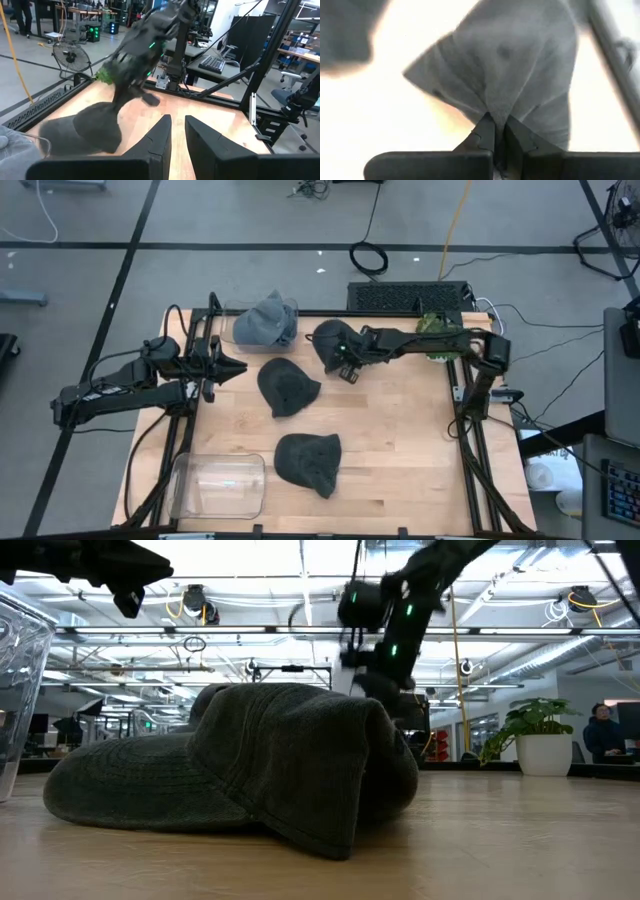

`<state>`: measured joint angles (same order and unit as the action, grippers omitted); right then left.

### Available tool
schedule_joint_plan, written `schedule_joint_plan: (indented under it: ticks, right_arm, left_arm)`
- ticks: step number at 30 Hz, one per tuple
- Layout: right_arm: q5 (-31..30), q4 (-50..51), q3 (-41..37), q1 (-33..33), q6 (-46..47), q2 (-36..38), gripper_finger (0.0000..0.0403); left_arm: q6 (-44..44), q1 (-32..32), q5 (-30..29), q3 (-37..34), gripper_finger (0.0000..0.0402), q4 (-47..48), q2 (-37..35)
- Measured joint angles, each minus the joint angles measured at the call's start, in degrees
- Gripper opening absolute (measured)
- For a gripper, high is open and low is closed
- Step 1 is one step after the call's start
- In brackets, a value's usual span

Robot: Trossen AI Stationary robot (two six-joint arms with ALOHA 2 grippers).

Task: Pick & Place hat
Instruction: Put the top black cap into the bottom transparent bin

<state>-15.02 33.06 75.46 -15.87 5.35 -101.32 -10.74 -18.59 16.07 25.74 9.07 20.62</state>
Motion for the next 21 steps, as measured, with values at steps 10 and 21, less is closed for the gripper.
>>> schedule_joint_plan:
  ticks: [10, 21]
  right_arm:
    - [-13.54, -2.1, 0.02, 15.62, -7.87, 14.86, 0.0002]
    - [-28.27, -22.63, 0.06, 26.83, -32.47, 17.64, 0.0001]
  left_arm:
    - [-4.26, 0.0, 0.1, 0.02, 0.0063, -5.15, 0.0]
    - [-27.43, -0.01, -6.52, 0.07, 0.0063, -10.63, 7.05]
